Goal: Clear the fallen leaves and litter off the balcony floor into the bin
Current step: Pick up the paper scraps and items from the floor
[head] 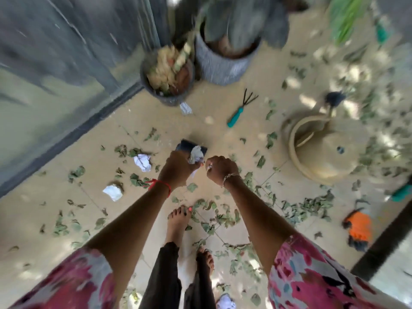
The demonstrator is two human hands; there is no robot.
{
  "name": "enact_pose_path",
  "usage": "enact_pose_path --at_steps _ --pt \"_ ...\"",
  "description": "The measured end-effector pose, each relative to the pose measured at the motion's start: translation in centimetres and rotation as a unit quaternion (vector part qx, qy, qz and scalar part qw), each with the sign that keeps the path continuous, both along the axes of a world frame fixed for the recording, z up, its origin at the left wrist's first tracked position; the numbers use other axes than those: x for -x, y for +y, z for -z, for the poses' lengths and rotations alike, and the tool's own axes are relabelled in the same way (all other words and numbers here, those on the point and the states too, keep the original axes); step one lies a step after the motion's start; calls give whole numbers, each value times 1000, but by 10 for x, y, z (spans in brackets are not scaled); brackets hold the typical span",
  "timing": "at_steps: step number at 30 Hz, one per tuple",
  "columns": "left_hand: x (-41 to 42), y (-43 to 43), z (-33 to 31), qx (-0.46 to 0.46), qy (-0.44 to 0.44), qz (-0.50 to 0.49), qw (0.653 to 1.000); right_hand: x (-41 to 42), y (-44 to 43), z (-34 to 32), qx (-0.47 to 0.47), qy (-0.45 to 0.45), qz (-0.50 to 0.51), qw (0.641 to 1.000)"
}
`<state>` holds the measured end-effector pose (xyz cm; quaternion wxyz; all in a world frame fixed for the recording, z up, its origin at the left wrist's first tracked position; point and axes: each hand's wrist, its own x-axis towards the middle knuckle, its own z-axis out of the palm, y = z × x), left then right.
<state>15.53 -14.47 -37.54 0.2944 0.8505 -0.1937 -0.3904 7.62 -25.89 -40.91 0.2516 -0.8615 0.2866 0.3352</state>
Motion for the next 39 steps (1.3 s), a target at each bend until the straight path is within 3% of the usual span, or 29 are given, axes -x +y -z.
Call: enact_pose_path --at_steps 5,11,18,22,27,39 --pt "-29 -7 -167 52 -34 -32 998 -35 -1 -181 58 -108 -39 992" --pt "-24 44 -354 101 -100 -90 986 -33 18 -395 85 -271 -13 959" --pt "-3 148 -509 64 -195 -97 974 -23 71 -537 86 -420 -44 902" --pt "3 212 -544 59 -207 -156 964 -32 123 -559 45 -429 -112 895" --pt "12 298 -543 32 -165 -245 955 -66 216 -543 -17 -368 -210 906" --pt "68 512 -498 -81 -138 -500 851 -104 468 -502 -136 -250 -460 841"
